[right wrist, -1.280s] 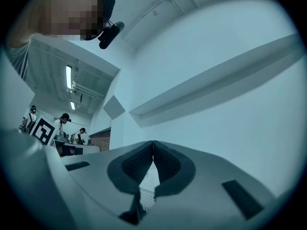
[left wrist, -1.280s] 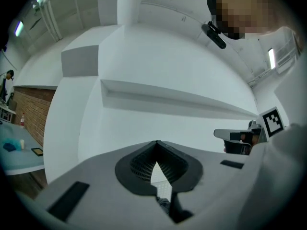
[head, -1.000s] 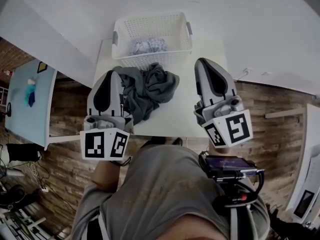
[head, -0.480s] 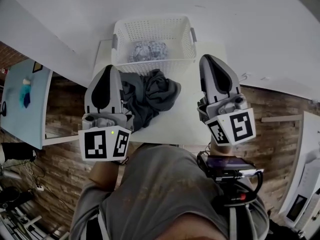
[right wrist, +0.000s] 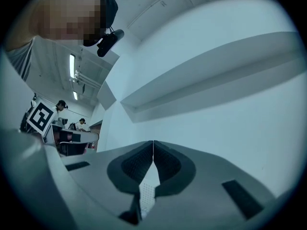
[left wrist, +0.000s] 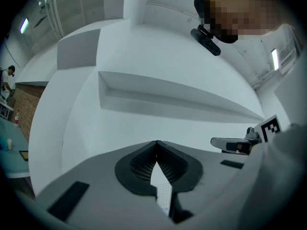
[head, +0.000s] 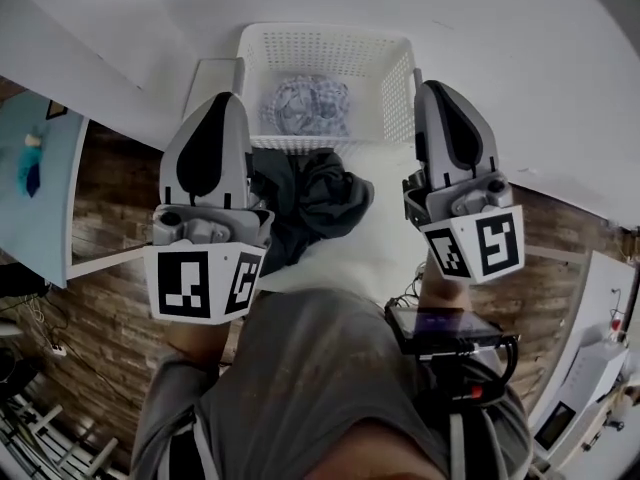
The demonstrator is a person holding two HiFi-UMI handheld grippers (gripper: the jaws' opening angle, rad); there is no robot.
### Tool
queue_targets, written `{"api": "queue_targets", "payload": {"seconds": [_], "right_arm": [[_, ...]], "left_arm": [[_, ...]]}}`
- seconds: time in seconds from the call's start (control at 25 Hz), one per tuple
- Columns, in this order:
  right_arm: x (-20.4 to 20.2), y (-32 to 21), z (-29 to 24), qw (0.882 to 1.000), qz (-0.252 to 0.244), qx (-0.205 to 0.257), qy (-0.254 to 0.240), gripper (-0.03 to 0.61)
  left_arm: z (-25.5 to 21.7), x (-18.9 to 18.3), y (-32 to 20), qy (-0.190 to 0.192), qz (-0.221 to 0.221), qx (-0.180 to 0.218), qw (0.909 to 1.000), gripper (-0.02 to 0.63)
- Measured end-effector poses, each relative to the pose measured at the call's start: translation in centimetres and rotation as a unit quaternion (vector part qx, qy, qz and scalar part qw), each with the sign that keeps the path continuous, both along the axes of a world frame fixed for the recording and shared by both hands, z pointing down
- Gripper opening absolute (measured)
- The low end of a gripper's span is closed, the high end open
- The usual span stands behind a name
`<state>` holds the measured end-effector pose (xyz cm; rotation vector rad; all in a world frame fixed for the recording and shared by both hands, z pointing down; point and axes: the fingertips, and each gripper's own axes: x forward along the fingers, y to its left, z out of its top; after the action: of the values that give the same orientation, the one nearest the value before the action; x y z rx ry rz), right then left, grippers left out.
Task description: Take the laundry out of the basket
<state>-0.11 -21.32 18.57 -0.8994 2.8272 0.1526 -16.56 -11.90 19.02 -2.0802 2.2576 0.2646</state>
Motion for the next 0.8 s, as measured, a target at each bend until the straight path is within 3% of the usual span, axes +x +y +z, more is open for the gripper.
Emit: {"api": "queue_targets", "payload": {"seconds": [0.36, 0.8], "right_arm": [[-14.0, -8.7, 8.9, 0.993, -0.058, -0.056, 0.086, 0.008], [-14.0, -9.6, 11.1, 0.977, -0.138, -0.098, 0.132, 0.011]], "left_arm": [[6.3, -10.9, -8.8, 0.06, -0.002, -0.045, 0.9972, 0.009], [5.5, -11.5, -9.0, 0.093, -0.025, -0.028, 0.9949, 0.009]]}}
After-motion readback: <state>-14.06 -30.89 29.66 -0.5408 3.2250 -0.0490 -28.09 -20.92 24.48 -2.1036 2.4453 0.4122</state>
